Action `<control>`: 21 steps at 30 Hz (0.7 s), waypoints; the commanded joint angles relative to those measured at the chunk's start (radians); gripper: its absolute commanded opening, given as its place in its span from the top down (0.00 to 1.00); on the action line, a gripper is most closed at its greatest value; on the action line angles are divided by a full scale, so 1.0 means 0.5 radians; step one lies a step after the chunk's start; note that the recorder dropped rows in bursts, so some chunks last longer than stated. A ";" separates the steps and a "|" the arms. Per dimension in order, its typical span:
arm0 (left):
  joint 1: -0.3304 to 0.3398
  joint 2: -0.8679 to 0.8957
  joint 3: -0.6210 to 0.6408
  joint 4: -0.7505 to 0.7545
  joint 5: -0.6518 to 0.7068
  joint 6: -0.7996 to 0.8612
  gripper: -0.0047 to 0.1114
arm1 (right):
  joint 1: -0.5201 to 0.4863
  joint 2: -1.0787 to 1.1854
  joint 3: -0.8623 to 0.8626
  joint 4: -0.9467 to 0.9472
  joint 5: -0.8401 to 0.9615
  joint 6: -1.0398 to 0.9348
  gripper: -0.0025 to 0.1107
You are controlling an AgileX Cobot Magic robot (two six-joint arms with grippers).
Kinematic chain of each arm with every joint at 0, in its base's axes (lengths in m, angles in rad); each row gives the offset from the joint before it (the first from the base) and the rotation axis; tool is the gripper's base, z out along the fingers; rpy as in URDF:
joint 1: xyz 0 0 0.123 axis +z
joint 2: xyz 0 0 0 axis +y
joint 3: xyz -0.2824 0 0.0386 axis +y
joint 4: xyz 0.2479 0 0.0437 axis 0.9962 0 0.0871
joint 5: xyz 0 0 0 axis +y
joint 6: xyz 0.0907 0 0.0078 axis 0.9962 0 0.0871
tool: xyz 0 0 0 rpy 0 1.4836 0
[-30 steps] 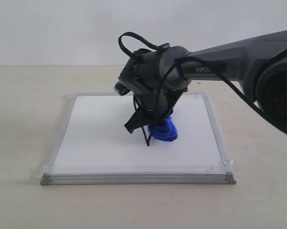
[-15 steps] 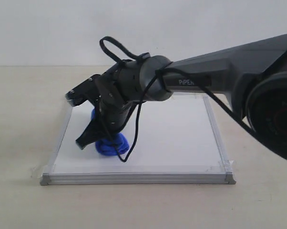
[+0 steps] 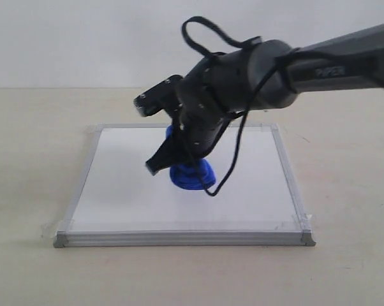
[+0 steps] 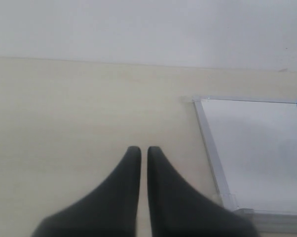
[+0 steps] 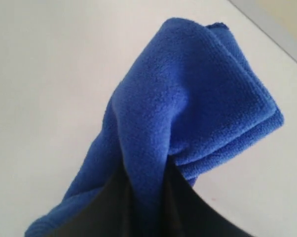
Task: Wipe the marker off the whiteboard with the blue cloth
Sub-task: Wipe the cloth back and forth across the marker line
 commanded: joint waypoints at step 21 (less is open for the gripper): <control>0.002 -0.006 0.008 0.006 -0.018 0.000 0.92 | -0.083 -0.036 0.583 0.185 -0.675 0.017 0.98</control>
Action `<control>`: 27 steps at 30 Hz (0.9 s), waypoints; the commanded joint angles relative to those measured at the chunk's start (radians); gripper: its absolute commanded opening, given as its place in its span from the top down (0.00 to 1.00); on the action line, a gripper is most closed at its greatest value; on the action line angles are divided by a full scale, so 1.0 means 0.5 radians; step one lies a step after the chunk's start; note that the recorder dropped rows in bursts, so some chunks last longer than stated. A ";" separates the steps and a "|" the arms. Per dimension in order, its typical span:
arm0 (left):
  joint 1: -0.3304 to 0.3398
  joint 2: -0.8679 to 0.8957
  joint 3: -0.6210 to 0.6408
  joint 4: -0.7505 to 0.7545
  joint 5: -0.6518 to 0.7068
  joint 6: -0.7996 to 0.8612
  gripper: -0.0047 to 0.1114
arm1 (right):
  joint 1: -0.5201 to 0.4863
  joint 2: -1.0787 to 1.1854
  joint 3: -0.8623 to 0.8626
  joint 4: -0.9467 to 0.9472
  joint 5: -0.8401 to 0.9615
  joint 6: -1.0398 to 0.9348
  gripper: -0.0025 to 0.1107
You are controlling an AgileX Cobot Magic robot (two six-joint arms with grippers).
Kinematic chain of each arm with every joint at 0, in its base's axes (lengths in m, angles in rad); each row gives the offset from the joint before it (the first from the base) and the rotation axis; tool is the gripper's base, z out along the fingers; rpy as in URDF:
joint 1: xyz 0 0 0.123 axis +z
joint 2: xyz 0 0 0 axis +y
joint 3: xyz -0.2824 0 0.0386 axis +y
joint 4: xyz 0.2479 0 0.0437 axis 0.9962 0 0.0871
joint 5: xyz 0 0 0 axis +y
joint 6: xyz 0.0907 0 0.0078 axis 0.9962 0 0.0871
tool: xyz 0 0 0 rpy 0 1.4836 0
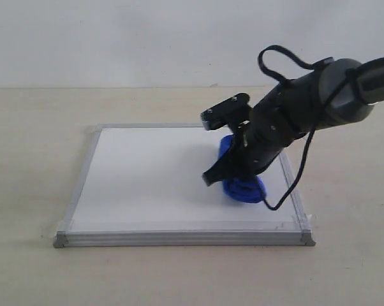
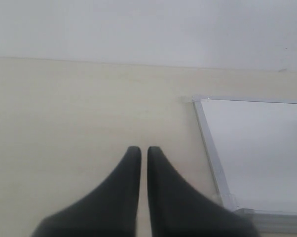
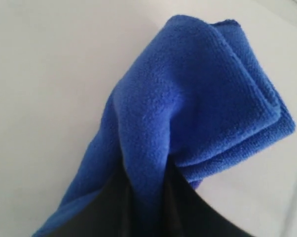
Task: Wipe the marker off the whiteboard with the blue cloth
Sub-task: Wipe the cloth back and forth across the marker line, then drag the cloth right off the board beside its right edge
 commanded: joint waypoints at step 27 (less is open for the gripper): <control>0.002 -0.006 0.008 0.006 -0.014 0.001 0.92 | -0.631 -0.360 0.234 0.007 0.224 -0.254 0.98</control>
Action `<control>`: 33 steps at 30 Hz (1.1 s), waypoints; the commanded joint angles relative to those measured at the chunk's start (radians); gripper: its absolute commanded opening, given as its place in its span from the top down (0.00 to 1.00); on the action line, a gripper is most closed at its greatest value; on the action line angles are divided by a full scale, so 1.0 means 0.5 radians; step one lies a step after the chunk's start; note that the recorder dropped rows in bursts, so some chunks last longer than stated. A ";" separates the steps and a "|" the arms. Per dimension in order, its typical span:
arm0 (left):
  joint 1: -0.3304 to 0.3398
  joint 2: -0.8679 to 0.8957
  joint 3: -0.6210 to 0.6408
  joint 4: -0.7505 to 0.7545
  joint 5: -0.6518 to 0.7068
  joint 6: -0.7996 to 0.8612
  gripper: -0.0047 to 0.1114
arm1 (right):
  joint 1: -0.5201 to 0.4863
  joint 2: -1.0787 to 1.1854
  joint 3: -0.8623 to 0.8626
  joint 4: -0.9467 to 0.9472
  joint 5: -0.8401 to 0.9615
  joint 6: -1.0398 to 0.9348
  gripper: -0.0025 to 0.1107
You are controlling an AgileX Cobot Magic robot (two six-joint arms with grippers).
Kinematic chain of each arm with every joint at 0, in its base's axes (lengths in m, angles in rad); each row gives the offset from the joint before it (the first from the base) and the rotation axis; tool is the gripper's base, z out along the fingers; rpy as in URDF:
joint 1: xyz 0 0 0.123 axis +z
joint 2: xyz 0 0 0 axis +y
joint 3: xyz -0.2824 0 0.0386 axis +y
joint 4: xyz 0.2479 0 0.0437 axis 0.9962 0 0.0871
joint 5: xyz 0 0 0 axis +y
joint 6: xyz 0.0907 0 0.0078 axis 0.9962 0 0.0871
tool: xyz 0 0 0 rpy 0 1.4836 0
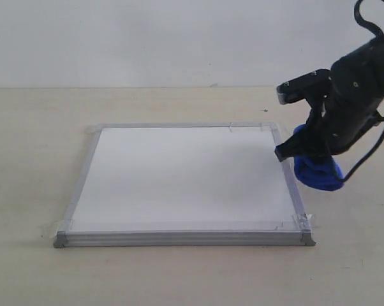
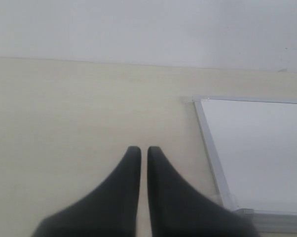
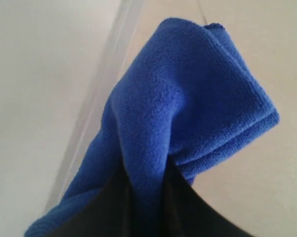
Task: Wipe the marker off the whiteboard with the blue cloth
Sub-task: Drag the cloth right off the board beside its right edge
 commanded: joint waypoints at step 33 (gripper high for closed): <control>0.002 -0.006 0.008 0.006 -0.015 0.001 0.92 | -0.100 0.051 0.241 0.022 -0.440 -0.471 0.41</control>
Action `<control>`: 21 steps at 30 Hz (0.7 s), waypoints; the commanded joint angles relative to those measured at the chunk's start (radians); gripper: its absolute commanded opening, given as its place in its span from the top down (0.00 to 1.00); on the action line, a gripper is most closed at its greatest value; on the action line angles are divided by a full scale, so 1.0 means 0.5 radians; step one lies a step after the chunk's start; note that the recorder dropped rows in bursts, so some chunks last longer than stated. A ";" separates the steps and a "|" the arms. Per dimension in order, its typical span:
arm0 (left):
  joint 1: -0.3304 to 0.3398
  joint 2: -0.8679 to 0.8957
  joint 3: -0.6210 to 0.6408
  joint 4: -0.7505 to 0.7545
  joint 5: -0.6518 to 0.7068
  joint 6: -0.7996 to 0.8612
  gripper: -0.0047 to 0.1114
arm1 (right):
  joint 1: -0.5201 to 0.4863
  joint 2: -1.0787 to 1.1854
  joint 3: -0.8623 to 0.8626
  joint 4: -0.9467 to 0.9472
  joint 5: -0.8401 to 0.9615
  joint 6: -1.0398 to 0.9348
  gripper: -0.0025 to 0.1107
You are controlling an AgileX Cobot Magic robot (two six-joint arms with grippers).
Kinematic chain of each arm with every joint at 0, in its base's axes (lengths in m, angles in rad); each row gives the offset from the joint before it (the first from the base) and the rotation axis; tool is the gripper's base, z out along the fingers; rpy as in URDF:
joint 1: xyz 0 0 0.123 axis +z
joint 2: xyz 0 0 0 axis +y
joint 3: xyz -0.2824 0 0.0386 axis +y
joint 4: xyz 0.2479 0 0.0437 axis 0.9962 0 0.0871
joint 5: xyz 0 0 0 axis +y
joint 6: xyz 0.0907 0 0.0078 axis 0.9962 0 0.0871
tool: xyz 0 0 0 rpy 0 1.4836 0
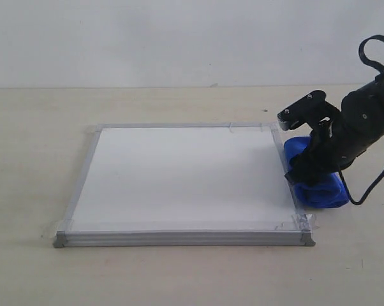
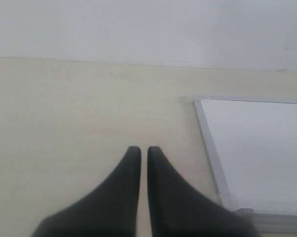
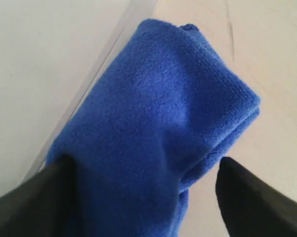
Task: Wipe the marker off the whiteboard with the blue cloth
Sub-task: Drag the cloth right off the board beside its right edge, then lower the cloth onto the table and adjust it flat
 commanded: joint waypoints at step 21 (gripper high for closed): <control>0.002 -0.006 0.008 0.006 -0.018 0.001 0.92 | 0.017 -0.232 0.151 0.223 -0.186 0.468 0.98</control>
